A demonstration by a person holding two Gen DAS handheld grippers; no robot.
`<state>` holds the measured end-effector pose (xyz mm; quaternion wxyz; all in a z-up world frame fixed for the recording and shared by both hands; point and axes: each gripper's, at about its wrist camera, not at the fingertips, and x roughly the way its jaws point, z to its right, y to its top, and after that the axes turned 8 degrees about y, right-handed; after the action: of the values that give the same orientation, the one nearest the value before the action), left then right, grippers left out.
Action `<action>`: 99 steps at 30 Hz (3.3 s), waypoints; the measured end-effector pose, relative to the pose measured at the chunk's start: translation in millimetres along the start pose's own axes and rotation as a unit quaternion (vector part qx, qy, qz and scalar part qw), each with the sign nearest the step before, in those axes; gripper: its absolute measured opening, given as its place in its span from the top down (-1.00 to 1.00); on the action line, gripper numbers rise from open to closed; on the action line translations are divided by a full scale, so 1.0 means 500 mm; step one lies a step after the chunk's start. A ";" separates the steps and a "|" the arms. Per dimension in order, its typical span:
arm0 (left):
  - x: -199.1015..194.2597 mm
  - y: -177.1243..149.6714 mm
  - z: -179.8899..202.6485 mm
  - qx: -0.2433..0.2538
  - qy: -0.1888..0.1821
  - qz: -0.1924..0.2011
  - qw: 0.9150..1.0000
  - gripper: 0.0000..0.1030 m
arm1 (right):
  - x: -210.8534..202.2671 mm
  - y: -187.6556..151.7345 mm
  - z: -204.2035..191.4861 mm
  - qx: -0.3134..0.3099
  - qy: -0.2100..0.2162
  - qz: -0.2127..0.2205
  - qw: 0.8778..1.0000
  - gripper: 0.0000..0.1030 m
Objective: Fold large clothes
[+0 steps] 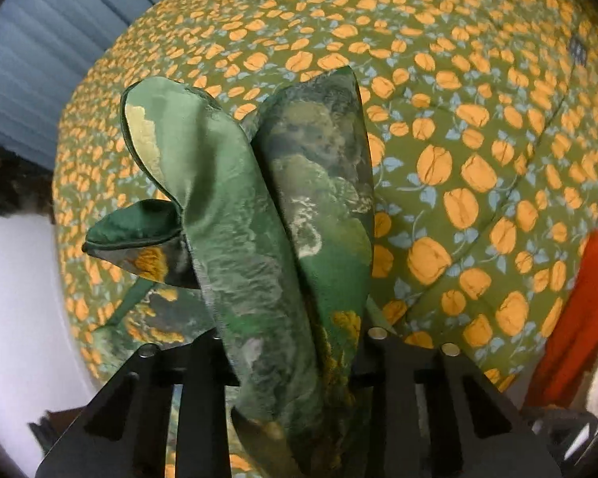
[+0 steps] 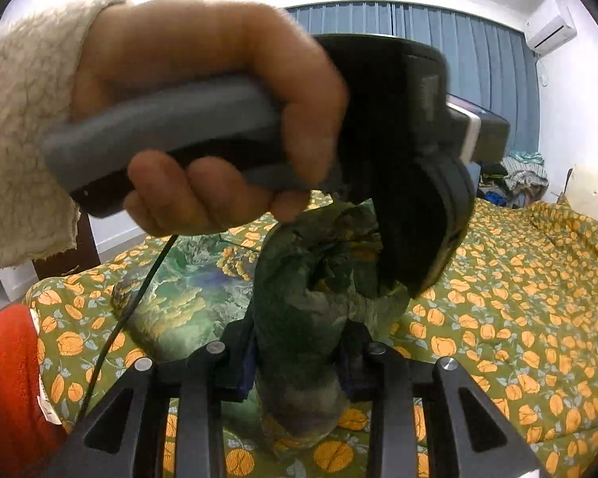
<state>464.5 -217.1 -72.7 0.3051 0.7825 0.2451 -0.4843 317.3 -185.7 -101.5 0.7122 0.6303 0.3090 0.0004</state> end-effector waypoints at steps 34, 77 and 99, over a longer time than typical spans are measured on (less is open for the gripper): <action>0.309 -0.517 -0.559 -0.337 -0.171 0.030 0.925 0.17 | 0.413 -0.029 -0.129 0.089 0.202 -0.285 0.933 0.35; 0.369 -0.589 -0.582 -0.411 -0.243 0.063 0.877 -0.20 | 0.792 0.160 -0.242 0.109 0.249 -0.363 0.891 0.29; 0.356 -0.671 -0.602 -0.459 -0.263 -0.014 0.848 -0.48 | 0.826 0.114 -0.245 0.089 0.224 -0.323 0.915 0.34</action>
<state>493.2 246.7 -211.1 0.6757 0.3929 0.3612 -0.5085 619.9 97.0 -233.7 0.5264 0.5399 0.6465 -0.1160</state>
